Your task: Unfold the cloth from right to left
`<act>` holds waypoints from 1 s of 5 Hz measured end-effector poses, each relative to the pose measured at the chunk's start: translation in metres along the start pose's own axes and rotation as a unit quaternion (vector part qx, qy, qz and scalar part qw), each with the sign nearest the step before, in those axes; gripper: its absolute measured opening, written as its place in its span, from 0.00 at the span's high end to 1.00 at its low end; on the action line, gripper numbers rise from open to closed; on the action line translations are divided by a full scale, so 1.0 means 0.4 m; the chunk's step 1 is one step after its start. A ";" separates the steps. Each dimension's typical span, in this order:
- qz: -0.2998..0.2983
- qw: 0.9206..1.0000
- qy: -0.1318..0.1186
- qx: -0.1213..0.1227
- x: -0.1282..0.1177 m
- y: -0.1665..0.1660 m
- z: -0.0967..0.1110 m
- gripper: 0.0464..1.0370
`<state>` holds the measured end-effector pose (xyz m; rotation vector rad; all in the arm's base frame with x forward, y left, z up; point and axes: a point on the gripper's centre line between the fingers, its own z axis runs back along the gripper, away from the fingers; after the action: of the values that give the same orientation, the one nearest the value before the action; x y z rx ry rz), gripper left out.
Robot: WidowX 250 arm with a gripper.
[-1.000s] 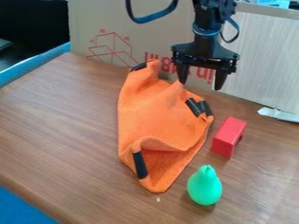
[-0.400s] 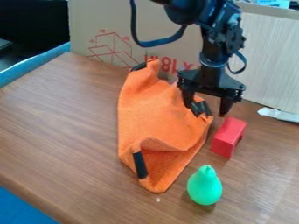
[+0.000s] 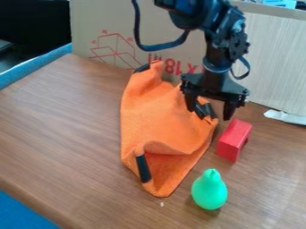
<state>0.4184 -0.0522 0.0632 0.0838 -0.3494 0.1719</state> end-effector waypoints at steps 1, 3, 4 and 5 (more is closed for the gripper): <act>0.000 1.000 0.008 0.000 -0.006 -0.001 -0.008 0.04; -0.003 1.000 0.021 -0.004 -0.023 -0.002 -0.014 0.35; -0.012 0.999 0.029 -0.006 -0.036 -0.002 -0.020 0.65; -0.022 0.999 0.042 -0.019 -0.047 -0.001 -0.015 0.89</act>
<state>0.4029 -0.0547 0.0511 0.0459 -0.2666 0.1246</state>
